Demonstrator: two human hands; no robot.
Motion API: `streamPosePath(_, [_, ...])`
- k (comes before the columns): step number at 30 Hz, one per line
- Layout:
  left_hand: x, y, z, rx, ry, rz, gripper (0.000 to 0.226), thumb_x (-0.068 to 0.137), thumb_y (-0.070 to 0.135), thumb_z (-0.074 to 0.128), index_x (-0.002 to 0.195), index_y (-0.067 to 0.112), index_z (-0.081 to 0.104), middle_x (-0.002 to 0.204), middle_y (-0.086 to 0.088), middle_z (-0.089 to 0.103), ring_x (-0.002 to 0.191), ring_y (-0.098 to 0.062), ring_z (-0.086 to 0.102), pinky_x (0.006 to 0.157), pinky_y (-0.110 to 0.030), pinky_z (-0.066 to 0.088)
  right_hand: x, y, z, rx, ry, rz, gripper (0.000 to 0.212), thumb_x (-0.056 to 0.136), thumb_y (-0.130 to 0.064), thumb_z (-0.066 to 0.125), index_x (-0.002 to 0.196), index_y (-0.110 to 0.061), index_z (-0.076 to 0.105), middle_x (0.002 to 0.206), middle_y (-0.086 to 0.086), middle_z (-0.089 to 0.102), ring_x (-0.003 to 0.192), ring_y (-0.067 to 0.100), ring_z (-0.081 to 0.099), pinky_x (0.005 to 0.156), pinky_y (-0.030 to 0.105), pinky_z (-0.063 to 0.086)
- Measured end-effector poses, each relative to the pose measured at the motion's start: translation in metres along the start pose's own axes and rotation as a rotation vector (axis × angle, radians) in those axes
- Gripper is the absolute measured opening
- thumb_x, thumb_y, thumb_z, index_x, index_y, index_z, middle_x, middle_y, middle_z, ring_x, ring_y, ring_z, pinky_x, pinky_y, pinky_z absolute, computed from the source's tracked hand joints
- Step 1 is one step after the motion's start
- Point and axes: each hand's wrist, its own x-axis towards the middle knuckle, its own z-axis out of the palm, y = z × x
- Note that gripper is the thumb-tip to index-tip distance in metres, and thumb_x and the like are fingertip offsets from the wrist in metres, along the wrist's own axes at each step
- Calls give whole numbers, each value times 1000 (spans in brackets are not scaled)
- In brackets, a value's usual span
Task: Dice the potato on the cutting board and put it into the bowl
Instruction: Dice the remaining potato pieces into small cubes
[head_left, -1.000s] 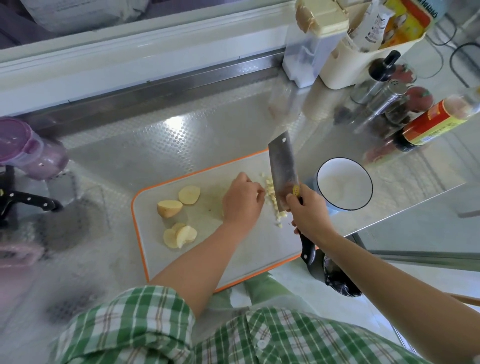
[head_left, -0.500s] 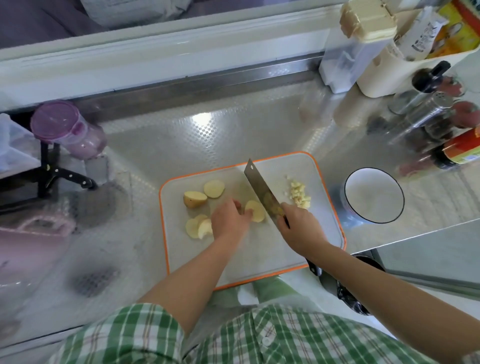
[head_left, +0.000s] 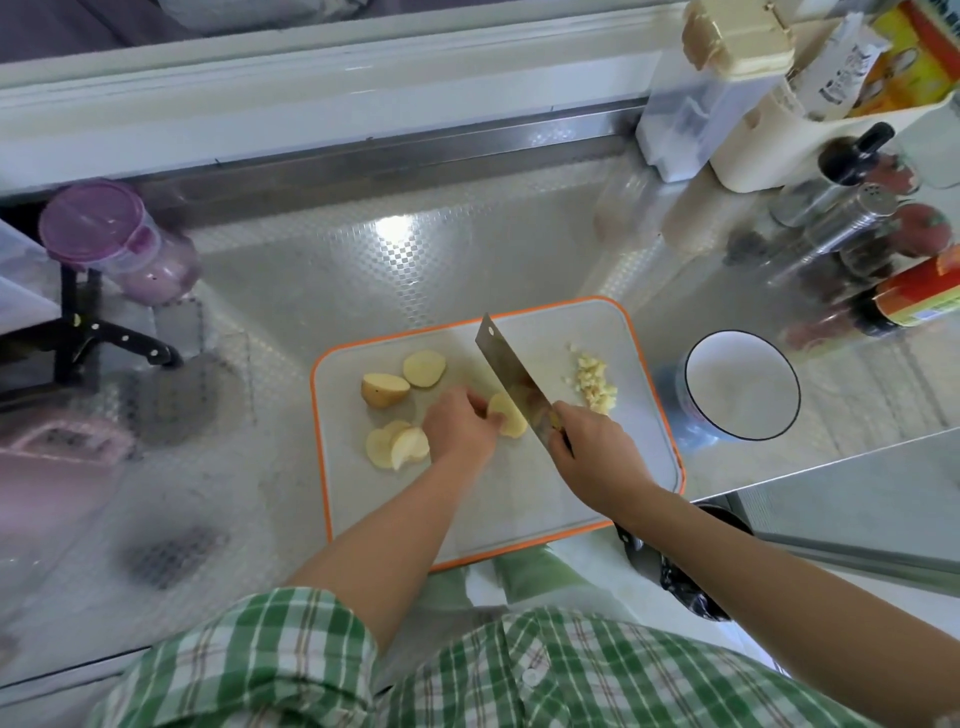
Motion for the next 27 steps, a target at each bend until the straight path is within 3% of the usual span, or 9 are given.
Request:
streamPosePath(7, [1,1,-3,0,-22,-10,21,74,28,76,77,26,56,87,1,72,82,-22,69,75,-32,50,-1,-4,-3,-30,-17,1,34,95,-16,39,67,-26,23,64,-5,35,60,22,37,50,30,23])
streamPosePath(12, [1,2,-4,8,-34,-9,24,74,26,77,74,26,53,87,-1,71,81,-24,69,76,-34,52,0,-5,-4,-44,-32,15,20,96,-16,38,77,-19,32,65,-6,34,61,22,38,55,32,28])
streamPosePath(21, [4,6,-7,-24,-82,-38,26,73,20,77,67,23,52,82,-3,70,77,-26,69,77,-39,56,8,-6,8,-31,-67,44,17,95,-14,41,78,-13,37,67,-1,37,64,25,43,57,32,33])
streamPosePath(27, [5,7,-9,-91,-106,-74,26,71,15,80,69,20,55,69,0,66,66,-24,70,72,-39,58,6,-3,19,-22,-32,59,17,96,-17,42,81,-12,38,75,2,41,67,30,49,58,35,35])
